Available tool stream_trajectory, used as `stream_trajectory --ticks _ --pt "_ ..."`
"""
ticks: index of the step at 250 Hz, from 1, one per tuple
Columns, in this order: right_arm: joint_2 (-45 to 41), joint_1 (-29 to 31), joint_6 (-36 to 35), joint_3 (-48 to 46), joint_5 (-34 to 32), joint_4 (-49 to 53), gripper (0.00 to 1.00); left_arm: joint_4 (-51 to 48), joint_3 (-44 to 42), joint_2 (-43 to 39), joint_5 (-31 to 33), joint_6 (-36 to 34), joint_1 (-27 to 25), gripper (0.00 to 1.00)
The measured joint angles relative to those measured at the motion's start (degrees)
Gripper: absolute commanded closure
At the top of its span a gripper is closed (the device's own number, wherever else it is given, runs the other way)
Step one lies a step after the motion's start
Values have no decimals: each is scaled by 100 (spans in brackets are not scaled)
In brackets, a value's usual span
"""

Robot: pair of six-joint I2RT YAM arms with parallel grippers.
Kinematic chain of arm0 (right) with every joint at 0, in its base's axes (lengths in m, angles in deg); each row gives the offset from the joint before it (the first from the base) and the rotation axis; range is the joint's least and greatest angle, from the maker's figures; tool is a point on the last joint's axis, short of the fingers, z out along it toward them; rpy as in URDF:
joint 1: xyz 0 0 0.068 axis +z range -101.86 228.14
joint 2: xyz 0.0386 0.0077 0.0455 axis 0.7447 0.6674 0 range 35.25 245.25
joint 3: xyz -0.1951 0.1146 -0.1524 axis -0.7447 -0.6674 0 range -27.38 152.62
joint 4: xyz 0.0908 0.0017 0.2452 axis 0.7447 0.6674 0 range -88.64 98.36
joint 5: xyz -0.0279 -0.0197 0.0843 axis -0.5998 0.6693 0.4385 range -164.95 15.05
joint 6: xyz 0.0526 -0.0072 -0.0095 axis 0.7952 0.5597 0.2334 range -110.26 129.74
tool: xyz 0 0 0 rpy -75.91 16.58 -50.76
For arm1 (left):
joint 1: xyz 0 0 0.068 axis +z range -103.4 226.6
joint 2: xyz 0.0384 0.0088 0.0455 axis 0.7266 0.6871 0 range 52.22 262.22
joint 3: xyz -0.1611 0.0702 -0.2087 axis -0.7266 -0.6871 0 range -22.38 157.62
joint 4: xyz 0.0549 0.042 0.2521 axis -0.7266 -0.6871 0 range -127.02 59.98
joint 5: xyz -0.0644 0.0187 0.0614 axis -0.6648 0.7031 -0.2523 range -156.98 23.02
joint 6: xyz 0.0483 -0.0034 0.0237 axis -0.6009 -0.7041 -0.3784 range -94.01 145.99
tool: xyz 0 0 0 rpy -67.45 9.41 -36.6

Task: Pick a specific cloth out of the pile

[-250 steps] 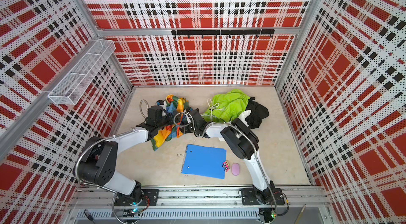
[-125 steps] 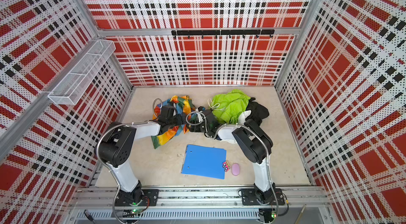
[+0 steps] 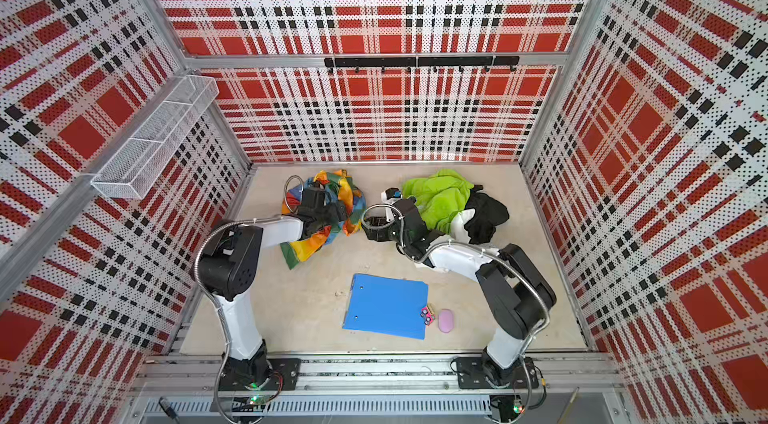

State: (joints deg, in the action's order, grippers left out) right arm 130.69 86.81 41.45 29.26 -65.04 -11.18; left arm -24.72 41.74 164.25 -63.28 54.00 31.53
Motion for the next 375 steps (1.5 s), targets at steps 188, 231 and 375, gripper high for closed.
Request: stream_trajectory --ticks 188,231,375 --pt "-2026 -387 -903 -466 -385 1019 12 -236 -1320 -2940 -326 -120 -2 1" --pt "-2693 -654 -1043 -726 -601 1392 10 -345 -1827 -3974 -297 -304 -2 1" --pt "-4647 -1270 -1207 -2197 -2625 2087 0 -216 -3753 -5748 1174 -822 90 1"
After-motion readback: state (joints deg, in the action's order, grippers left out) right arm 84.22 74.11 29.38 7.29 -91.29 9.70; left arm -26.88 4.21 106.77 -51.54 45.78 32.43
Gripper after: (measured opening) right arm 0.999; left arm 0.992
